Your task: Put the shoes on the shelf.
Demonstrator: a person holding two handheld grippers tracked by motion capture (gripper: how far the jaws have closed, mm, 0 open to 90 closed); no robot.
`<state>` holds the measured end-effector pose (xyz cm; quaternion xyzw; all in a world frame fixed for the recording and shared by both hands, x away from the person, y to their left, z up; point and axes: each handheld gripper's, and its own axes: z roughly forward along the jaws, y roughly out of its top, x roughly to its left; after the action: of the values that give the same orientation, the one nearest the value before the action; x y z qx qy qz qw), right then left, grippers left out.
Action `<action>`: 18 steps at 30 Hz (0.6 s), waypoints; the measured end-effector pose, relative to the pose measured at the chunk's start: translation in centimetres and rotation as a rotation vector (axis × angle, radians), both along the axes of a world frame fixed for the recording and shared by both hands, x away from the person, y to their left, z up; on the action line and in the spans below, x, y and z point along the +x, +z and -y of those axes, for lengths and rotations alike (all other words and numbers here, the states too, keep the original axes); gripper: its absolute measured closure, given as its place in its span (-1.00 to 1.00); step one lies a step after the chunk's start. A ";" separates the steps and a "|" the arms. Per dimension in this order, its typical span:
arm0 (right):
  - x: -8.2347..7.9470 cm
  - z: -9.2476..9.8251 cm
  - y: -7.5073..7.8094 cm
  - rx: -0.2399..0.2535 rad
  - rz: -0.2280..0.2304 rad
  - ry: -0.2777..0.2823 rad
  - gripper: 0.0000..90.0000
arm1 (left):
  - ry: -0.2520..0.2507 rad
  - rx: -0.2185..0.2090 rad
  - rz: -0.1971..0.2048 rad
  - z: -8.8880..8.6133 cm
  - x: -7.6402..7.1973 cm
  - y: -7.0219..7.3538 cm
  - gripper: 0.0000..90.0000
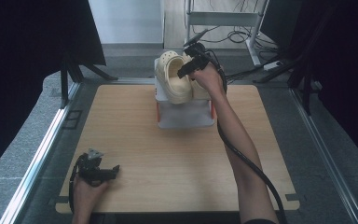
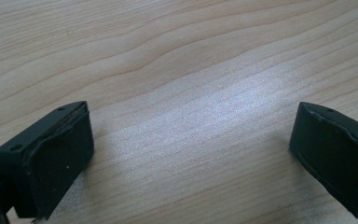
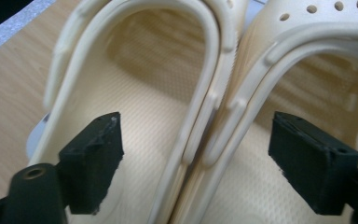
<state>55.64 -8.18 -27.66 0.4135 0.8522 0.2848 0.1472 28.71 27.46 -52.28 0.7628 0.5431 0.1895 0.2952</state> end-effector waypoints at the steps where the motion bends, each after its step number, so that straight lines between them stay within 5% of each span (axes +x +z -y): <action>1: -0.3 0.1 0.1 0.002 0.004 0.006 -0.66 | 0.000 0.000 0.000 0.0 0.0 0.0 -1.00; 18: -6.4 3.2 1.1 0.008 0.077 0.169 -1.00 | -0.001 -0.001 -0.005 0.0 0.0 0.0 -1.00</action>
<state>49.28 -11.35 -26.55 0.3296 0.8765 0.3154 0.1535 28.70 27.46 -52.25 0.7633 0.5437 0.1874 0.2944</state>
